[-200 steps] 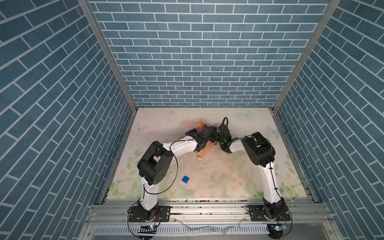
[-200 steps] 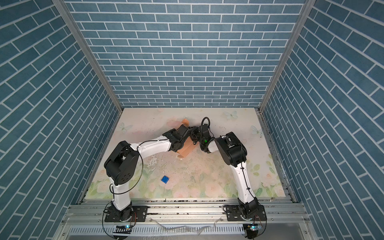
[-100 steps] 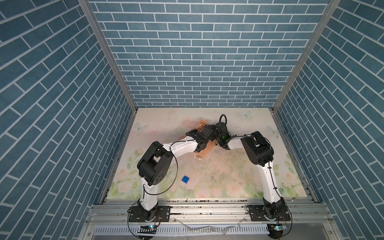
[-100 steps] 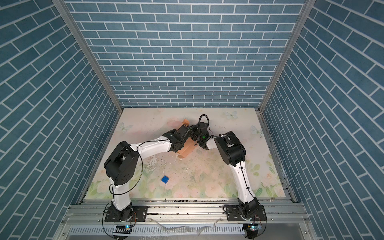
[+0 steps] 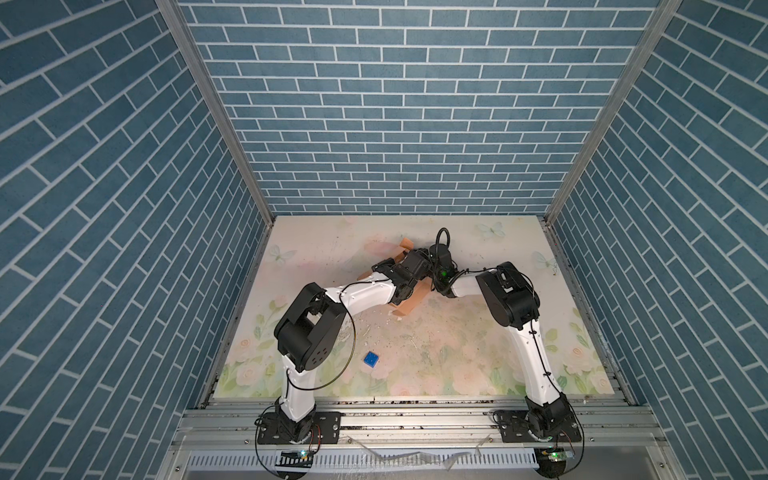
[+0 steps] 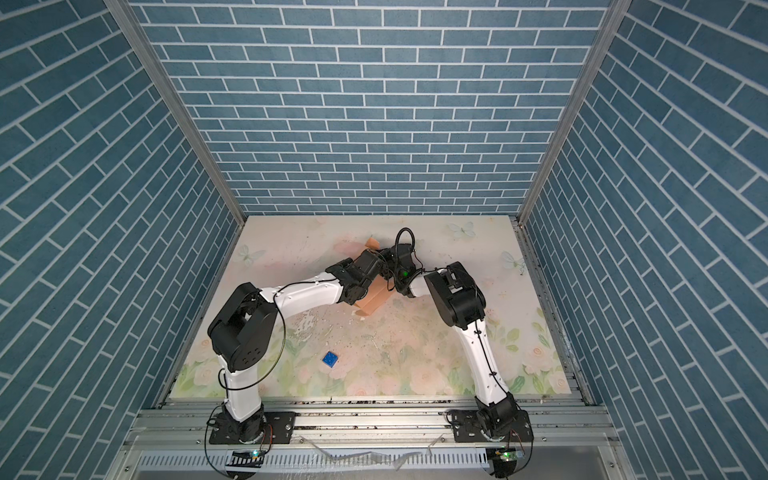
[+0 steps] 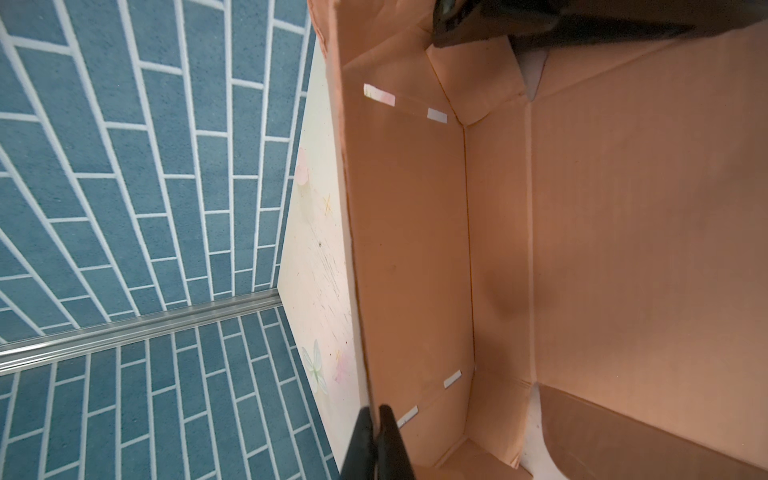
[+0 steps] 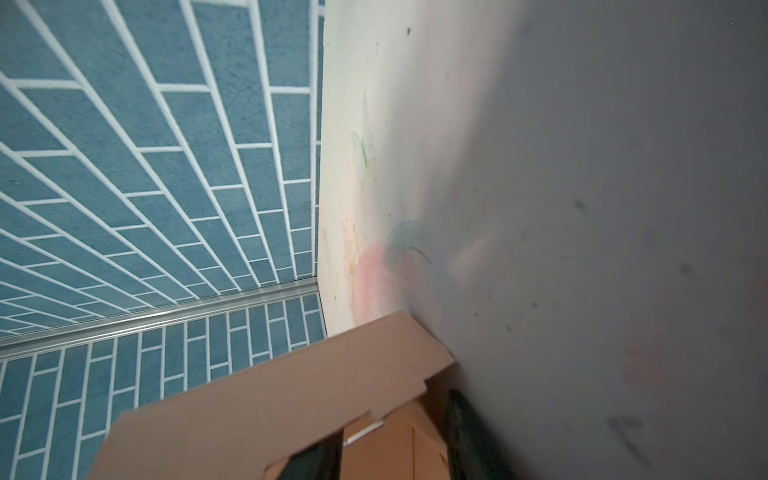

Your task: Fold the paper box

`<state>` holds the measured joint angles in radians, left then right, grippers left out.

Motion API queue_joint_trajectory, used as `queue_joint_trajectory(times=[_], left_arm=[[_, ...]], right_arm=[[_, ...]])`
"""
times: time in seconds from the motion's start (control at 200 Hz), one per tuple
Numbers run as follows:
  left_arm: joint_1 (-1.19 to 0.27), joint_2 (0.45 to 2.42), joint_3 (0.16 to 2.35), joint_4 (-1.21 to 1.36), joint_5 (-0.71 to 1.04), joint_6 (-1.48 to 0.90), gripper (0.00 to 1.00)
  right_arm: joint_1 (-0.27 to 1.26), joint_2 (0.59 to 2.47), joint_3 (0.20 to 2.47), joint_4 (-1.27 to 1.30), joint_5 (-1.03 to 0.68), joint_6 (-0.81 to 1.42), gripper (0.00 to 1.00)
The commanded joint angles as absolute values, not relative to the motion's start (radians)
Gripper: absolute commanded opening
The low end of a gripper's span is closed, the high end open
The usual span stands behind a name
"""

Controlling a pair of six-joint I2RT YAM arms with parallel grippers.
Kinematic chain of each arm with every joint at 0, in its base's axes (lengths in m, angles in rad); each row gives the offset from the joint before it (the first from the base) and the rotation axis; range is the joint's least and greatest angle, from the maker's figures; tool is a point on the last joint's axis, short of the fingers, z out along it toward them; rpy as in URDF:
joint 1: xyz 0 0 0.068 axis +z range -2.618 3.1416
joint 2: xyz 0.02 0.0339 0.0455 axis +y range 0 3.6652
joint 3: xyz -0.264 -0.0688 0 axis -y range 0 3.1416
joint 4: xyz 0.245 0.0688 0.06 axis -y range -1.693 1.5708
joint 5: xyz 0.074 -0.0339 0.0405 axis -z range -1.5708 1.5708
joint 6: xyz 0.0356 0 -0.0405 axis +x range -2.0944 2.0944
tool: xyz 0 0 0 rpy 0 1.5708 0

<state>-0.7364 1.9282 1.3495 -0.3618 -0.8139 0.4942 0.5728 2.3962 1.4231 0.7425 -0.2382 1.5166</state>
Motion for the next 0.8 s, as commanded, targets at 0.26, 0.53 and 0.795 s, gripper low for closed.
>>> queue_joint_trajectory(times=[0.26, 0.53, 0.795], left_arm=[[-0.741, 1.919, 1.336, -0.391, -0.774, 0.498, 0.06], [-0.739, 1.917, 1.339, -0.393, -0.775, 0.497, 0.06], [-0.733, 1.914, 1.340, -0.392, -0.775, 0.499, 0.06]], right_arm=[[0.612, 2.390, 1.416, 0.866, -0.274, 1.423, 0.40], [0.640, 2.353, 1.374, 0.840, -0.249, 1.401, 0.40], [0.647, 2.329, 1.320, 0.859, -0.219, 1.384, 0.40]])
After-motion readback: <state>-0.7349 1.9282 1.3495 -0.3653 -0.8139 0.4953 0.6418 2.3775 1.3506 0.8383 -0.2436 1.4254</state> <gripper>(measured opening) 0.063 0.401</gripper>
